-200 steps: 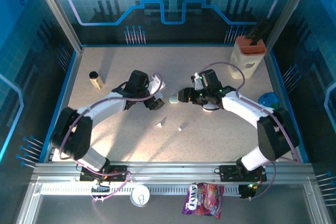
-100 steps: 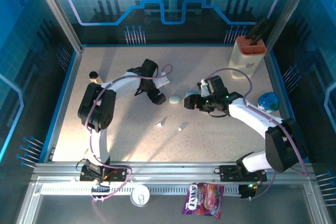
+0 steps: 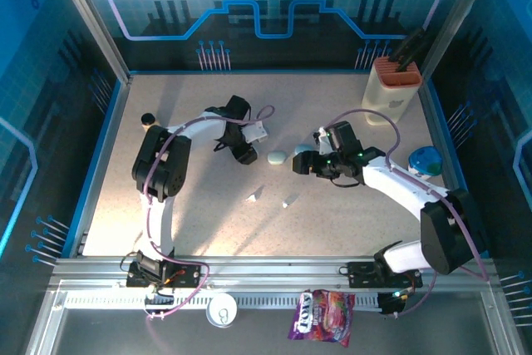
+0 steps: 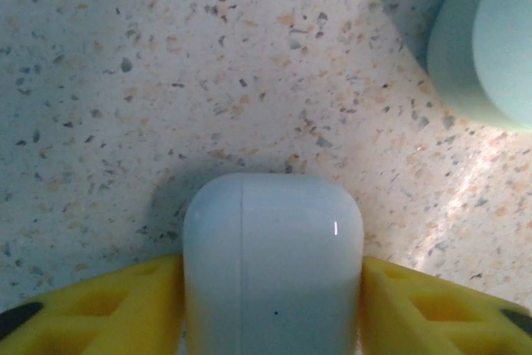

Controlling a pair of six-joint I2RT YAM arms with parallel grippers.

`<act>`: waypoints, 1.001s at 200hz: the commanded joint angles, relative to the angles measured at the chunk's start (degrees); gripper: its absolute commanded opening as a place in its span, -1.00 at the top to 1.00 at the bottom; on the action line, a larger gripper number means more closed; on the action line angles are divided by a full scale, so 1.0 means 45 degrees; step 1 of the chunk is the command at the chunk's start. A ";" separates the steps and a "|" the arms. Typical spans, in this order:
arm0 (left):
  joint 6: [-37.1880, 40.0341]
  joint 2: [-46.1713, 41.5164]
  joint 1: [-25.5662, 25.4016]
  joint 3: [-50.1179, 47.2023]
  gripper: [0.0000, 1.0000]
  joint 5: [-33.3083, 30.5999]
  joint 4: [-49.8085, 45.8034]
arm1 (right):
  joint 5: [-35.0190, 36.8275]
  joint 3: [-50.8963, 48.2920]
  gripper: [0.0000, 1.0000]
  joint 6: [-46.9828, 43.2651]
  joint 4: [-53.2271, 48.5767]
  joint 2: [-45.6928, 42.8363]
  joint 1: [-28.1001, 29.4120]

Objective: Insert the wireless bluetooth earbuds into the charging case

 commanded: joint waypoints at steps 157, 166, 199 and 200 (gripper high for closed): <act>0.2446 -0.8776 -0.1799 -0.9197 0.26 0.2661 0.8488 | -0.2845 0.0283 -0.32 -0.0923 0.1035 -0.1363 0.0085; 0.2754 -0.9085 -0.2063 -0.9375 0.25 0.2596 0.8503 | -0.3049 0.0355 -0.31 -0.0948 0.1037 -0.1238 0.0173; 0.3028 -0.9692 -0.2703 -0.9534 0.24 0.2372 0.8383 | -0.3537 0.1048 -0.28 -0.0749 0.1002 -0.0597 0.0584; 0.3027 -0.9694 -0.2722 -0.9533 0.24 0.2368 0.8379 | -0.3549 0.1069 -0.28 -0.0743 0.1000 -0.0577 0.0584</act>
